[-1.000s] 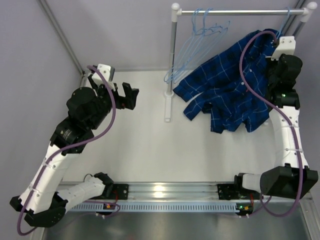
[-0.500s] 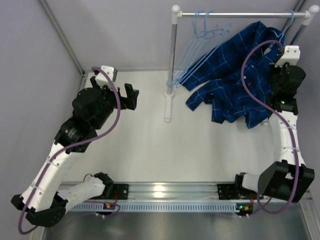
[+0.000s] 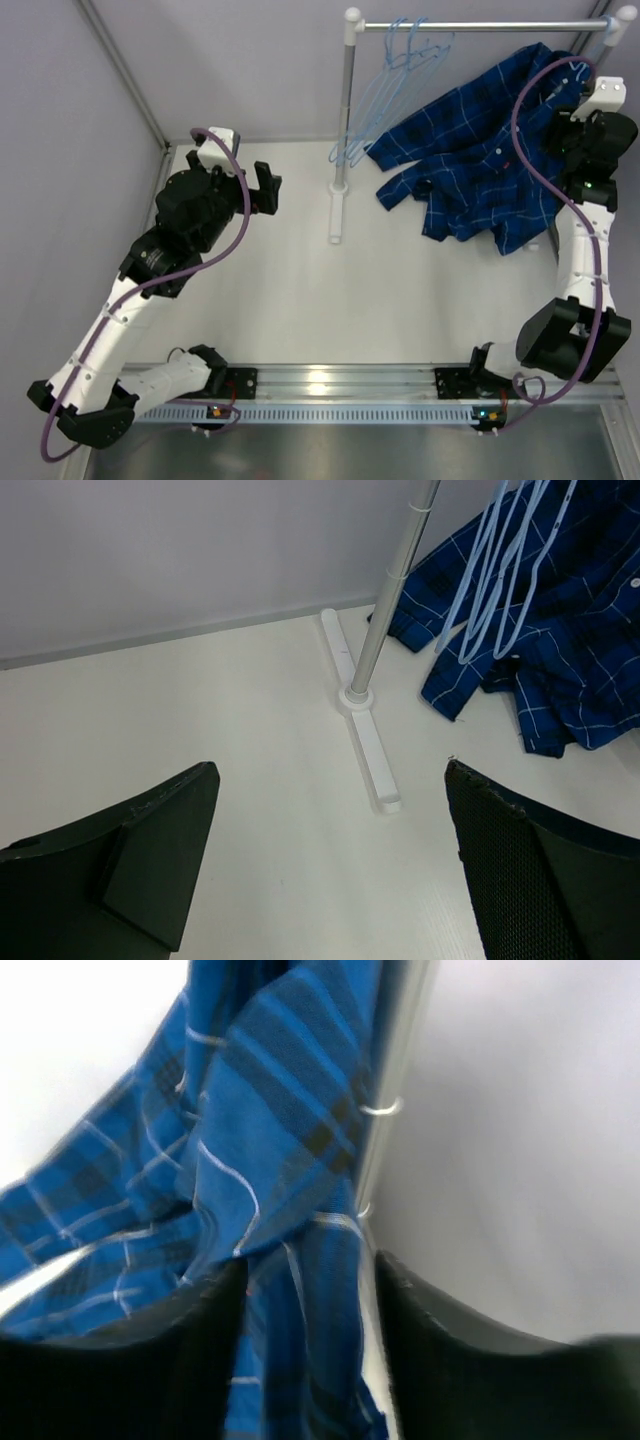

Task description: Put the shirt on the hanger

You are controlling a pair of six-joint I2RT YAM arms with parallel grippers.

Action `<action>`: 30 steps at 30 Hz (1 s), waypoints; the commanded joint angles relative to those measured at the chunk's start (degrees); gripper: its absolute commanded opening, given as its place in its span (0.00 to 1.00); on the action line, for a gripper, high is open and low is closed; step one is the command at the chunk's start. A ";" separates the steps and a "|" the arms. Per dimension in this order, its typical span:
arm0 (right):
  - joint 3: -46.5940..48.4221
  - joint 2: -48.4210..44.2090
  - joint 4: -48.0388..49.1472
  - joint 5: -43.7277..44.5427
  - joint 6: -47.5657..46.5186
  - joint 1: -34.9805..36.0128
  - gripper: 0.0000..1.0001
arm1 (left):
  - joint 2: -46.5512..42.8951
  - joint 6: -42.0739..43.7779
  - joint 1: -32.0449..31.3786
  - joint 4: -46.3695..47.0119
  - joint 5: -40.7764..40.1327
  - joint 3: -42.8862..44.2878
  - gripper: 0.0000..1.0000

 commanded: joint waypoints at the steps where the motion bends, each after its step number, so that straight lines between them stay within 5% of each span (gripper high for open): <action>1: 4.14 -3.86 -4.90 -8.41 2.00 -0.69 0.80 | 1.80 -2.20 1.06 3.88 -0.82 -0.22 0.98; 3: 5.80 -5.89 -6.23 -10.54 2.87 -0.69 0.99 | 3.47 -3.34 3.42 2.83 1.10 1.19 0.98; 13: 12.50 -18.10 -10.19 -25.29 12.27 1.15 0.99 | 8.40 -14.33 21.27 5.38 23.78 -0.56 0.98; 21: -0.41 -31.80 -10.90 -29.59 20.09 8.37 0.99 | 2.70 -10.91 23.03 7.40 22.74 -6.01 0.98; 25: -16.57 -42.68 -1.61 -30.94 27.20 8.45 1.00 | -2.13 -9.32 23.03 7.57 21.52 -9.35 0.98; 30: -30.91 -54.21 -2.54 -32.87 30.38 8.45 0.99 | -8.55 -8.88 23.03 7.31 21.33 -15.50 0.98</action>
